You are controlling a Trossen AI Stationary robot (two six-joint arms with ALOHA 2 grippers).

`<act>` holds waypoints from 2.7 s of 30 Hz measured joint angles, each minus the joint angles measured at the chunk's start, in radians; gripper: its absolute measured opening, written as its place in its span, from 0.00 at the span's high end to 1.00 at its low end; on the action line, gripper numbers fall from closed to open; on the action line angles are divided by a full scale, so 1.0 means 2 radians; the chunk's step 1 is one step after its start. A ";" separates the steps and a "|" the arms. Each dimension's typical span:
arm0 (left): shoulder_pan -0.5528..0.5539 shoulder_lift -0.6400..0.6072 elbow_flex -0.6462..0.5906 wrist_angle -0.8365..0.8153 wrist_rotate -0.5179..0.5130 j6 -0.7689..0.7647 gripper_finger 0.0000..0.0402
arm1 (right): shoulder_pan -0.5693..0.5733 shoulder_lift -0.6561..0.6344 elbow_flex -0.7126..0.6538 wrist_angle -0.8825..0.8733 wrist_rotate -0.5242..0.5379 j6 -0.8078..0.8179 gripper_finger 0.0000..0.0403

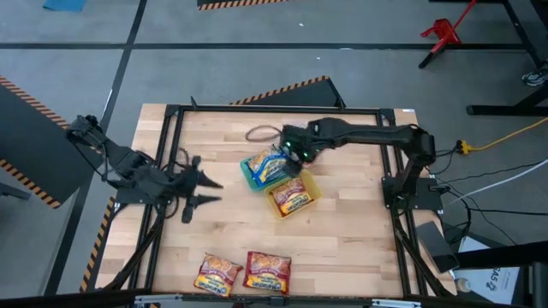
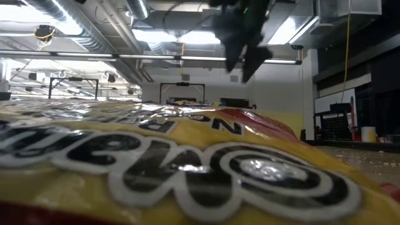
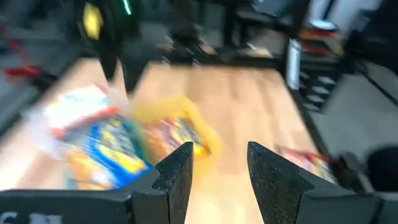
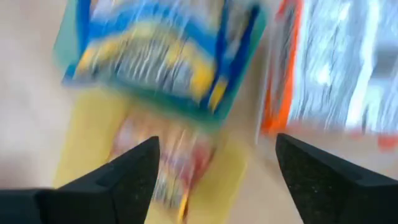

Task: Sort Maruchan noodles
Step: Put the right red noodle pack into the yellow bin

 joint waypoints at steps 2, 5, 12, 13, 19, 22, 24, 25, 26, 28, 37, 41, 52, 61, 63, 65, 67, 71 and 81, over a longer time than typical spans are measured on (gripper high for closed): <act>0.000 0.018 0.000 -0.004 0.038 -0.015 0.64 | 0.030 -0.014 0.000 -0.027 -0.016 0.009 0.25; 0.000 0.049 0.000 -0.002 0.092 -0.039 0.64 | 0.093 -0.026 0.000 -0.039 -0.019 0.039 0.25; -0.030 0.154 0.000 0.057 0.176 -0.080 0.63 | 0.281 -0.018 -0.029 0.097 0.100 0.125 0.26; -0.037 0.167 0.000 0.069 0.186 -0.086 0.63 | 0.302 -0.017 -0.034 0.117 0.114 0.130 0.26; -0.080 0.219 0.000 0.127 0.166 -0.134 0.63 | 0.378 0.001 -0.045 0.284 0.228 0.068 0.26; -0.095 0.250 0.000 0.165 0.133 -0.134 0.63 | 0.393 0.028 -0.049 0.300 0.248 0.046 0.26; -0.100 0.270 0.000 0.178 0.125 -0.134 0.63 | 0.393 0.047 -0.049 0.292 0.239 0.046 0.26; -0.100 0.282 0.000 0.189 0.124 -0.135 0.63 | 0.392 0.056 -0.049 0.288 0.231 0.047 0.26; -0.100 0.293 0.000 0.199 0.122 -0.137 0.63 | 0.389 0.066 -0.049 0.293 0.222 0.053 0.26; -0.101 0.312 0.000 0.213 0.120 -0.138 0.63 | 0.383 0.080 -0.049 0.292 0.220 0.055 0.26; -0.100 0.390 0.000 0.281 0.095 -0.126 0.63 | 0.360 0.121 -0.055 0.311 0.198 0.040 0.26; -0.097 0.410 0.000 0.286 0.119 -0.139 0.63 | 0.344 0.125 -0.068 0.326 0.134 0.039 0.26; -0.109 0.416 0.000 0.339 0.079 -0.151 0.64 | 0.319 0.125 -0.158 0.488 0.018 0.006 0.26; -0.115 0.425 0.000 0.376 0.092 -0.157 0.64 | 0.318 0.134 -0.161 0.496 -0.039 -0.022 0.27; -0.112 0.433 0.000 0.376 0.104 -0.160 0.64 | 0.318 0.141 -0.161 0.497 -0.054 -0.015 0.30; -0.109 0.436 0.000 0.374 0.110 -0.171 0.64 | 0.318 0.142 -0.161 0.497 -0.063 -0.005 0.34; -0.107 0.436 0.000 0.377 0.105 -0.171 0.64 | 0.319 0.142 -0.160 0.494 -0.066 -0.005 0.41; -0.108 0.436 0.000 0.376 0.084 -0.165 0.64 | 0.312 0.142 -0.160 0.496 -0.064 -0.006 0.60; -0.108 0.436 0.000 0.373 0.080 -0.170 0.64 | 0.286 0.141 -0.160 0.488 -0.052 -0.019 0.97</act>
